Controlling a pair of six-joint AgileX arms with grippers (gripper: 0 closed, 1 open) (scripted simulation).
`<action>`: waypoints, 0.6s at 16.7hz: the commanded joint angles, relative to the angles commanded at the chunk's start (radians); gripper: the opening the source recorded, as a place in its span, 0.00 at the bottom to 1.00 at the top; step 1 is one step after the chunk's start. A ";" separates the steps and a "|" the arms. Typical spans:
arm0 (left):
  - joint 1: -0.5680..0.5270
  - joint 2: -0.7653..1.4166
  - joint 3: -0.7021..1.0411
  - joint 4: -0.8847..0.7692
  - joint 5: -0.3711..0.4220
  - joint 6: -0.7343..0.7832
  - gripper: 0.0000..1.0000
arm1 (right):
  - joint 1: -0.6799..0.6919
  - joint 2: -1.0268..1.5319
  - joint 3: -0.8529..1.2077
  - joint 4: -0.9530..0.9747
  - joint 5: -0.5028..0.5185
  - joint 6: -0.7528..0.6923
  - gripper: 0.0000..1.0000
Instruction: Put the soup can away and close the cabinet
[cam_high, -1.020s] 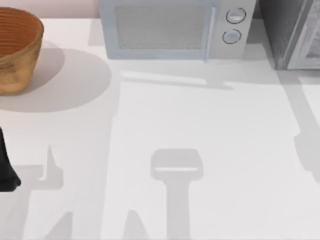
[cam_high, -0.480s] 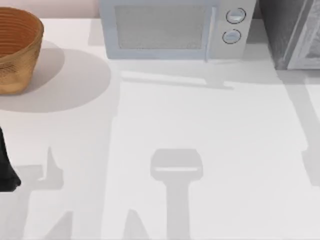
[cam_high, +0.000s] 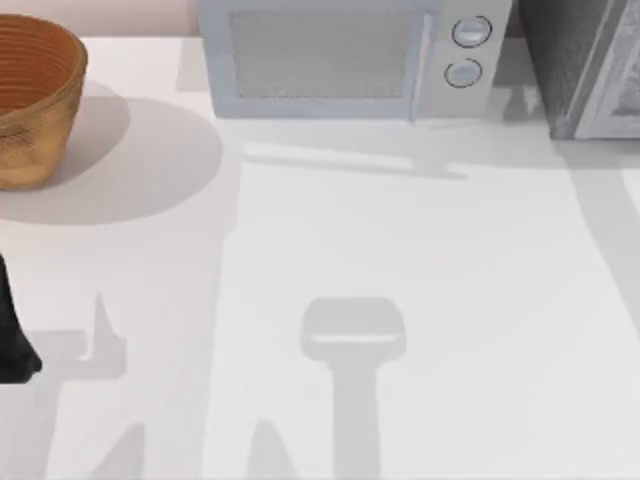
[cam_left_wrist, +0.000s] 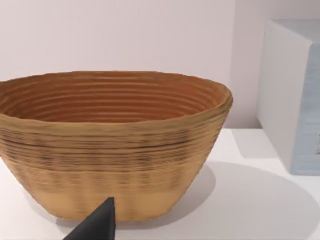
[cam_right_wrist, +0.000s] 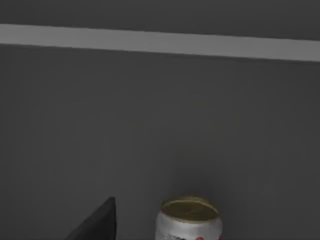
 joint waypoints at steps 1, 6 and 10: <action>0.000 0.000 0.000 0.000 0.000 0.000 1.00 | -0.002 -0.074 -0.104 0.024 -0.010 -0.001 1.00; 0.000 0.000 0.000 0.000 0.000 0.000 1.00 | -0.025 -0.450 -0.642 0.142 -0.040 0.002 1.00; 0.000 0.000 0.000 0.000 0.000 0.000 1.00 | -0.048 -0.745 -1.067 0.225 -0.041 0.012 1.00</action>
